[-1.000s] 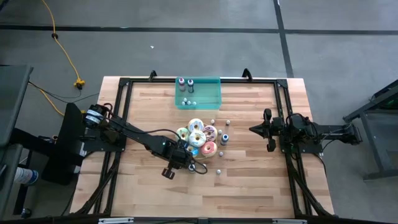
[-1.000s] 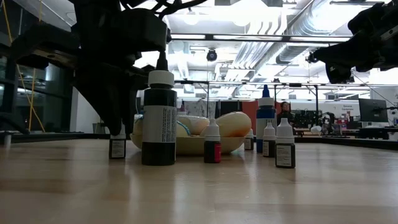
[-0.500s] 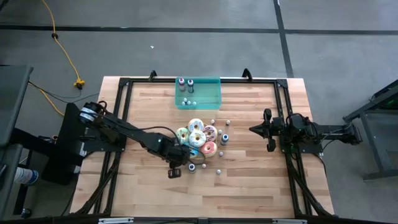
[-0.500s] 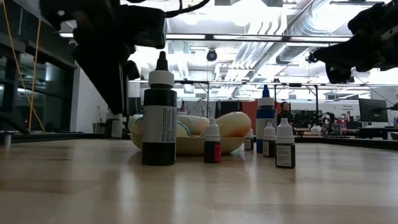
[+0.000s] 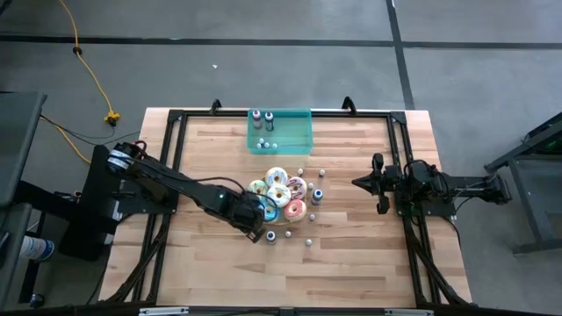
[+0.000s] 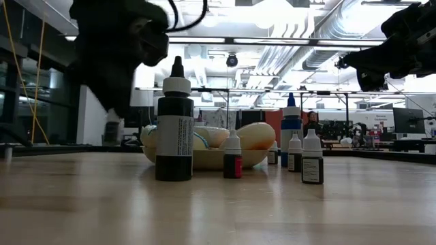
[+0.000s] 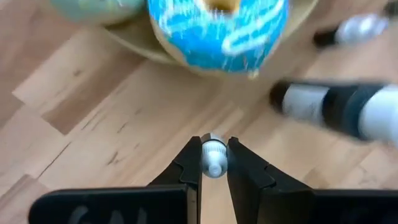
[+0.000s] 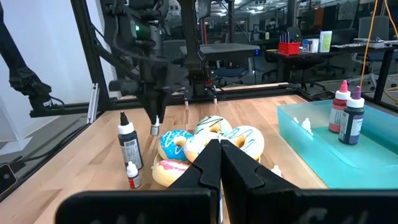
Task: Pick & Place food coloring
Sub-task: Put the small black food coloring bottle into the green container
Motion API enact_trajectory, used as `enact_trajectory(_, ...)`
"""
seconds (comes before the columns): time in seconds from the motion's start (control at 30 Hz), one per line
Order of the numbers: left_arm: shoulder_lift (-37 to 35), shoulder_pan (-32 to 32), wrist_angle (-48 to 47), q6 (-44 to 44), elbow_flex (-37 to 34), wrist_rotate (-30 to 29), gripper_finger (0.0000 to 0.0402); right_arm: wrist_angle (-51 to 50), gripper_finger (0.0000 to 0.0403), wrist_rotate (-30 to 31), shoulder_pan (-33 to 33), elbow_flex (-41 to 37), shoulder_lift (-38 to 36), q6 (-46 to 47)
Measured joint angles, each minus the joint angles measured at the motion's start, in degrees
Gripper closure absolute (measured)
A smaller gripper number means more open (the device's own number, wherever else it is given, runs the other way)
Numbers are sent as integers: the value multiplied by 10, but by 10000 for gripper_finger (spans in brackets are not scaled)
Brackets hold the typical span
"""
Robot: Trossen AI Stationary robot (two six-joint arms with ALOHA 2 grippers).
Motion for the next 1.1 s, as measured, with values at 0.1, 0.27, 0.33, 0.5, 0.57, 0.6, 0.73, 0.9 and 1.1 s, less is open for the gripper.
enact_trajectory(0.1, -17, 8, -5, -25, 1, -26, 362, 0, 402, 0, 0, 0, 0, 0)
enact_trajectory(0.27, -34, 34, -60, -31, 32, -49, 362, 0, 402, 0, 0, 0, 0, 0)
enact_trajectory(0.33, -33, 49, -95, -20, 55, -53, 362, 0, 402, 0, 0, 0, 0, 0)
enact_trajectory(0.5, -33, 88, -154, 22, 120, -74, 362, 0, 402, 0, 0, 0, 0, 0)
enact_trajectory(0.57, -33, 104, -173, 32, 145, -90, 362, 0, 402, 0, 0, 0, 0, 0)
enact_trajectory(0.6, -33, 113, -181, 37, 156, -100, 362, 0, 402, 0, 0, 0, 0, 0)
enact_trajectory(0.73, -33, 156, -206, 46, 191, -127, 362, 0, 402, 0, 0, 0, 0, 0)
enact_trajectory(0.9, -33, 218, -200, 64, 204, -154, 362, 0, 402, 0, 0, 0, 0, 0)
enact_trajectory(1.1, -22, 278, -162, 78, 205, -169, 362, 0, 402, 0, 0, 0, 0, 0)
